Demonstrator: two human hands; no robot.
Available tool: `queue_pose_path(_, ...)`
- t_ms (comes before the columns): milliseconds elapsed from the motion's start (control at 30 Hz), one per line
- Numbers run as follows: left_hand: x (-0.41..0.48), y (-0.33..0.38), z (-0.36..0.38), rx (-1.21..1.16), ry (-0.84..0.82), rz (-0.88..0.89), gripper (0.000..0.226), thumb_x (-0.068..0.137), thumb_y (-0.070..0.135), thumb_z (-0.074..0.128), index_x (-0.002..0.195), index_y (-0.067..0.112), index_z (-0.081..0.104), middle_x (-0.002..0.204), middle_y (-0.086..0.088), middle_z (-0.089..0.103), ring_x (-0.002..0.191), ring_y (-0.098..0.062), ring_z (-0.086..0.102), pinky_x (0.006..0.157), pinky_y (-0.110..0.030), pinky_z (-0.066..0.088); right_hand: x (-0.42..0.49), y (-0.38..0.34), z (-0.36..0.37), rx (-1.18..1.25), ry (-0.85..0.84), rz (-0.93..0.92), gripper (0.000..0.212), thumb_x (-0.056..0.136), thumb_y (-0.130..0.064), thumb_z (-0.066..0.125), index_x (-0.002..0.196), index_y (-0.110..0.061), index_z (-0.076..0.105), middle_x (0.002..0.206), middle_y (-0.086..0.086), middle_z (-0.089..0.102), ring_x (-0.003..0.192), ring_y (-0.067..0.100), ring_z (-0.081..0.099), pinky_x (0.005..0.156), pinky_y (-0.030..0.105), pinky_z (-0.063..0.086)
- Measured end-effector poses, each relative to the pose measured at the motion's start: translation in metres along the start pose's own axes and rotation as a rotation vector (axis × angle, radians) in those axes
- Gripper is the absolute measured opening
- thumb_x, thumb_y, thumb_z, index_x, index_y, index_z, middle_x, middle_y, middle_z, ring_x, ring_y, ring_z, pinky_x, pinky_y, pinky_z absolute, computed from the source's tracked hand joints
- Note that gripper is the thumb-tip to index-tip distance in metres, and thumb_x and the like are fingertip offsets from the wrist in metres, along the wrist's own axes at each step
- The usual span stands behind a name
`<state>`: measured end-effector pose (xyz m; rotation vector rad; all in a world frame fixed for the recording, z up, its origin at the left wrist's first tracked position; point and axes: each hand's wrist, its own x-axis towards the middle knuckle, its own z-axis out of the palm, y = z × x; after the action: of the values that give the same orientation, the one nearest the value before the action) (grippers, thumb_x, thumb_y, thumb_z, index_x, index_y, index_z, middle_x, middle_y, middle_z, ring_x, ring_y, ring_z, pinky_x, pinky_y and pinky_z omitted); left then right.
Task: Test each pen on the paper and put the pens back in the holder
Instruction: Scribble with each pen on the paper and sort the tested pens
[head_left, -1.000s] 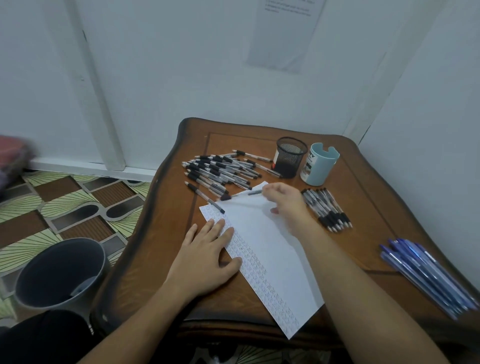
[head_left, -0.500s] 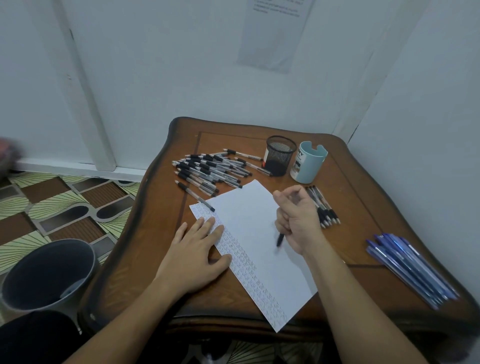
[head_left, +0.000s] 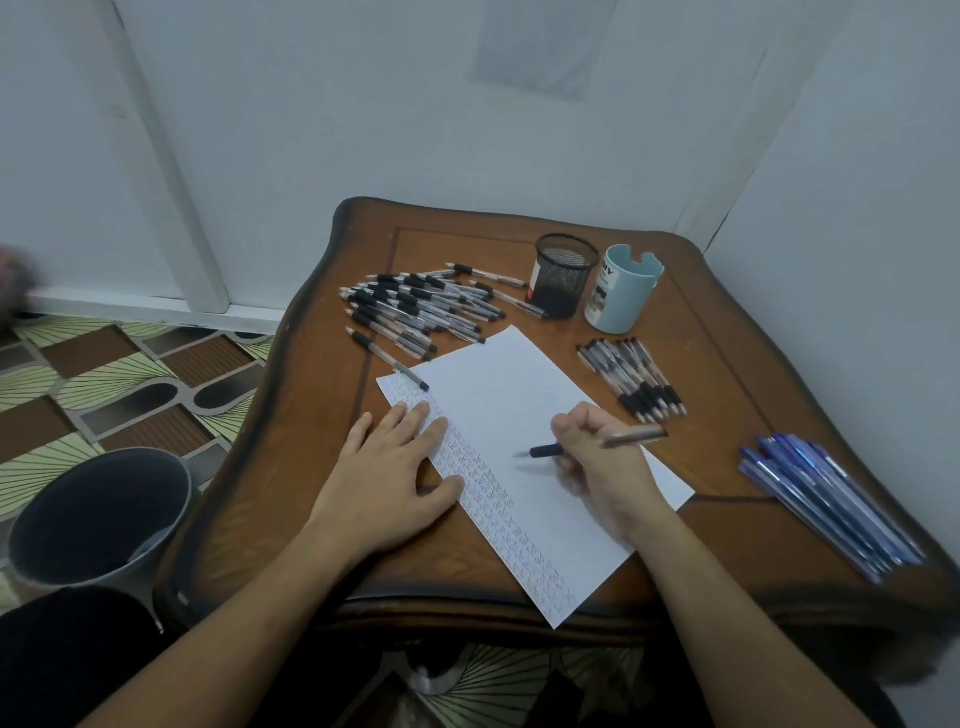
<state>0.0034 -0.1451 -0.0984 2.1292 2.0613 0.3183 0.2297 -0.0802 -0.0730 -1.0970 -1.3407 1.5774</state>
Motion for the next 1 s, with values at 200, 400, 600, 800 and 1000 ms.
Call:
queue_pose_path(200,0.001,0.000,0.002,-0.013,0.014,-0.001,0.084,0.076,0.072,0.009,0.151,0.036,0.022,0.161,0.008,0.010,0.148,-0.010,0.001,0.118,-0.038,-0.007,0.000,0.013,0.005,-0.163,-0.126,-0.076,0.024,0.082,-0.037,0.079,0.072,-0.019,0.065,0.074,0.008,0.069,0.071,0.019,0.061,0.063,0.028,0.046)
queue_pose_path(400,0.001,0.000,0.002,-0.015,0.009,0.001,0.084,0.076,0.073,0.008,0.151,0.036,0.022,0.161,0.009,0.010,0.148,-0.010,0.002,0.118,-0.039,-0.006,0.001,0.030,0.009,-0.240,-0.028,-0.071,0.038,0.067,-0.027,0.075,0.048,-0.018,0.043,0.052,0.006,0.044,0.058,0.022,0.049,0.066,0.040,0.041)
queue_pose_path(600,0.001,-0.001,0.003,-0.012,0.016,0.005,0.084,0.076,0.073,0.009,0.150,0.036,0.023,0.161,0.008,0.012,0.148,-0.010,0.004,0.118,-0.039,-0.005,0.000,0.032,0.009,-0.316,0.001,-0.100,0.040,0.069,-0.015,0.067,0.049,-0.019,0.032,0.055,0.005,0.030,0.058,0.020,0.037,0.061,0.036,0.036)
queue_pose_path(800,0.001,-0.001,0.003,-0.020,0.021,0.004,0.084,0.076,0.073,0.010,0.150,0.036,0.025,0.160,0.008,0.013,0.148,-0.010,0.004,0.118,-0.038,-0.006,0.000,0.031,0.010,-0.351,-0.001,-0.118,0.041,0.070,-0.015,0.066,0.051,-0.017,0.030,0.057,0.005,0.029,0.058,0.017,0.035,0.060,0.035,0.034)
queue_pose_path(1000,0.002,-0.001,0.004,-0.008,0.016,0.004,0.083,0.077,0.073,0.010,0.150,0.036,0.025,0.160,0.008,0.013,0.148,-0.010,0.004,0.117,-0.038,-0.006,0.002,0.030,0.008,-0.310,-0.019,-0.101,0.037,0.069,-0.012,0.064,0.049,-0.019,0.033,0.055,0.002,0.031,0.053,0.013,0.042,0.057,0.031,0.045)
